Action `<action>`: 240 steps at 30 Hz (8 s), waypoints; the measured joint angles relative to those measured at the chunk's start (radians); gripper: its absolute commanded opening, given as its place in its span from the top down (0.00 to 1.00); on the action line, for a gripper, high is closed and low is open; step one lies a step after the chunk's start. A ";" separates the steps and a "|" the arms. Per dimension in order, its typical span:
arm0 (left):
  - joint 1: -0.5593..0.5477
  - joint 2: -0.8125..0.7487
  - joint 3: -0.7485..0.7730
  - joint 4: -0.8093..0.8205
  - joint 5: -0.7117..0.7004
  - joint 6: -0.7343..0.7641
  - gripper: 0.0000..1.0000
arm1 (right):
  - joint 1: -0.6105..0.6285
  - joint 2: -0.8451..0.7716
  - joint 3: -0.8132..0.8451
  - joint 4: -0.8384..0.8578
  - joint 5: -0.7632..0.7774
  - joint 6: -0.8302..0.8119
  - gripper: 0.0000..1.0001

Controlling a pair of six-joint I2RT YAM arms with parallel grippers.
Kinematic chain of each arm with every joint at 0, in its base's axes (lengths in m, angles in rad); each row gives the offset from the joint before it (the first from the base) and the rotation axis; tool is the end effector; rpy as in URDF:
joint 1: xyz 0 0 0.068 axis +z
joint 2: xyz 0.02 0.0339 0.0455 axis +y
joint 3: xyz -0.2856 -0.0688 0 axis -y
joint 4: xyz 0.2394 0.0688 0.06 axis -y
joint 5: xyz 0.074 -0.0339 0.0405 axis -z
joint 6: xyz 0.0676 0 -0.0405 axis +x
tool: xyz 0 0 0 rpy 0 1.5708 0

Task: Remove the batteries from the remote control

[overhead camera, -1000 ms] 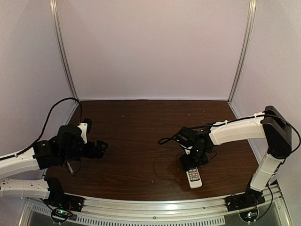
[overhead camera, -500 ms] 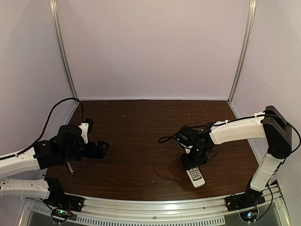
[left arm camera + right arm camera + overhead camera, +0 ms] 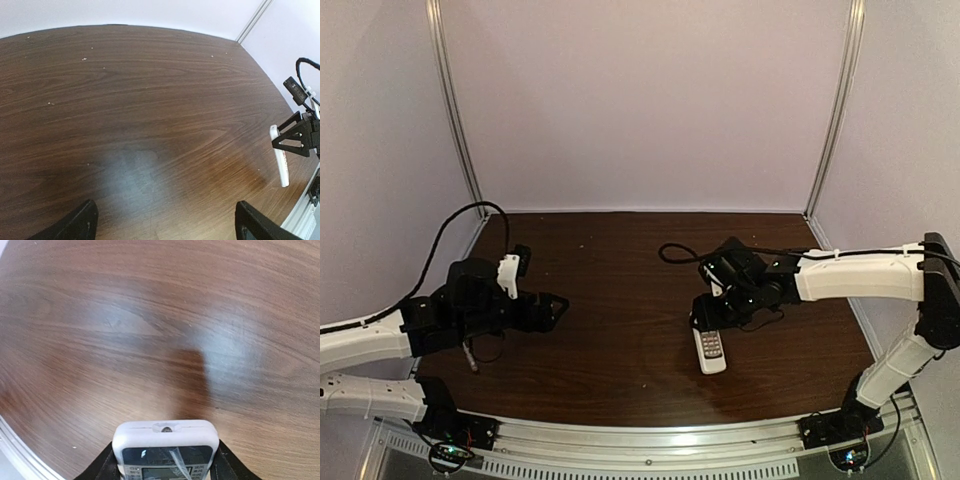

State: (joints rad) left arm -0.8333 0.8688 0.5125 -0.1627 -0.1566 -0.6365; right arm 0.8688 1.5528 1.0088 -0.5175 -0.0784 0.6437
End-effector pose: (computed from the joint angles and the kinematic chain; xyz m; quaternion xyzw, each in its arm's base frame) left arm 0.1444 -0.1432 0.2345 0.0456 0.8619 -0.2854 0.4166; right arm 0.2024 0.2475 0.2030 -0.1184 0.9598 0.2003 0.1571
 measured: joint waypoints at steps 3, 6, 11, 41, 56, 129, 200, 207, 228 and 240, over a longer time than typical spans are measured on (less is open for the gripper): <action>0.000 0.020 0.000 0.045 0.023 0.007 0.02 | 0.000 -0.038 -0.020 0.079 -0.014 0.024 0.60; 0.000 0.039 0.000 0.092 0.051 0.015 0.03 | 0.000 -0.086 -0.055 0.167 -0.023 0.055 0.61; 0.000 0.075 0.000 0.199 0.108 0.019 0.03 | 0.000 -0.189 -0.134 0.329 -0.033 0.111 0.64; -0.051 0.197 -0.035 0.666 0.630 0.026 0.02 | 0.183 -0.233 -0.280 1.171 -0.030 0.254 0.71; -0.107 0.199 -0.043 0.745 0.776 0.013 0.03 | 0.245 -0.118 -0.213 1.301 -0.039 0.209 0.71; -0.301 0.377 0.056 0.489 0.358 0.378 0.85 | 0.165 -0.269 0.122 0.050 -0.165 0.208 0.04; -0.481 0.438 0.142 0.479 -0.100 0.429 0.02 | 0.084 -0.255 -0.422 0.845 -0.438 0.301 1.00; -0.481 0.470 0.202 0.447 -0.205 0.339 0.03 | 0.084 -0.410 -0.526 0.935 -0.311 0.267 1.00; -0.481 0.393 0.275 0.308 -0.182 0.075 0.16 | 0.084 -0.626 -0.608 0.925 -0.208 0.254 1.00; -0.481 0.440 0.319 0.301 -0.131 -0.021 0.25 | 0.083 -0.544 -0.608 0.974 -0.266 0.301 1.00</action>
State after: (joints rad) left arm -1.3144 1.3087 0.8318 0.1383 -0.2878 -0.6579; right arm 0.9520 1.0092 0.4011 0.4561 -0.3443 0.9451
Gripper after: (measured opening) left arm 0.743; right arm 0.165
